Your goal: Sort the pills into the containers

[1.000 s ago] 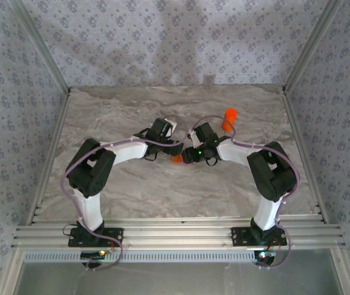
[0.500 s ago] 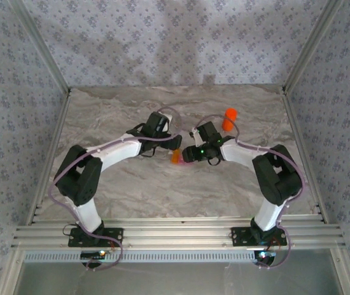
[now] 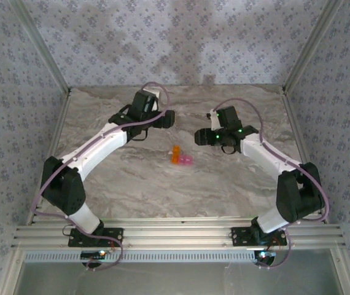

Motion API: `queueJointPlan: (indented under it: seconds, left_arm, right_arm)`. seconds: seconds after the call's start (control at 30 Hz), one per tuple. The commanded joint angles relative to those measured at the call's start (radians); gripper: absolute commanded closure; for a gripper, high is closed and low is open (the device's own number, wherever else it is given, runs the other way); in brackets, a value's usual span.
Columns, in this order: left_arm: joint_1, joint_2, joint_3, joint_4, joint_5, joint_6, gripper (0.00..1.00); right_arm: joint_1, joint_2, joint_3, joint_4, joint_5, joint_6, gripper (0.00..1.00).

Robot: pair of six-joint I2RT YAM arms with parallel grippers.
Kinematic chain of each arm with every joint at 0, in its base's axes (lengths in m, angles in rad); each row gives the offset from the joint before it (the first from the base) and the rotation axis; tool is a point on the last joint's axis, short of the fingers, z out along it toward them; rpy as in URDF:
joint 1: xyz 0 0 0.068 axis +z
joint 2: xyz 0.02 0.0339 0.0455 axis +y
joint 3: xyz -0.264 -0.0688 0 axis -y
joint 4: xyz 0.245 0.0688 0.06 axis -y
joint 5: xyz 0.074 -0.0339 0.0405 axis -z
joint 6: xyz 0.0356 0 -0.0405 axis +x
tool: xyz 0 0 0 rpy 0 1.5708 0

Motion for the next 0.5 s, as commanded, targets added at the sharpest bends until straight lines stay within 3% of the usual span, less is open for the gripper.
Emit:
queueJointPlan:
  seconds: [0.0,0.23,0.47]
  left_arm:
    - [0.007,-0.048,0.027,-0.046,-0.057,-0.037,0.01]
    - [0.008,-0.107,-0.099,0.113,-0.086,-0.067,0.01]
    - [0.012,-0.113,-0.291,0.402,-0.132,-0.063,0.01]
  right_arm:
    - [-0.057,-0.022,0.037,-0.087,0.033,0.036,0.33]
    - [-0.177,-0.018,0.090,-0.170,0.105,0.049,0.33]
    - [-0.274,0.056,0.200,-0.208,0.140,0.059,0.33]
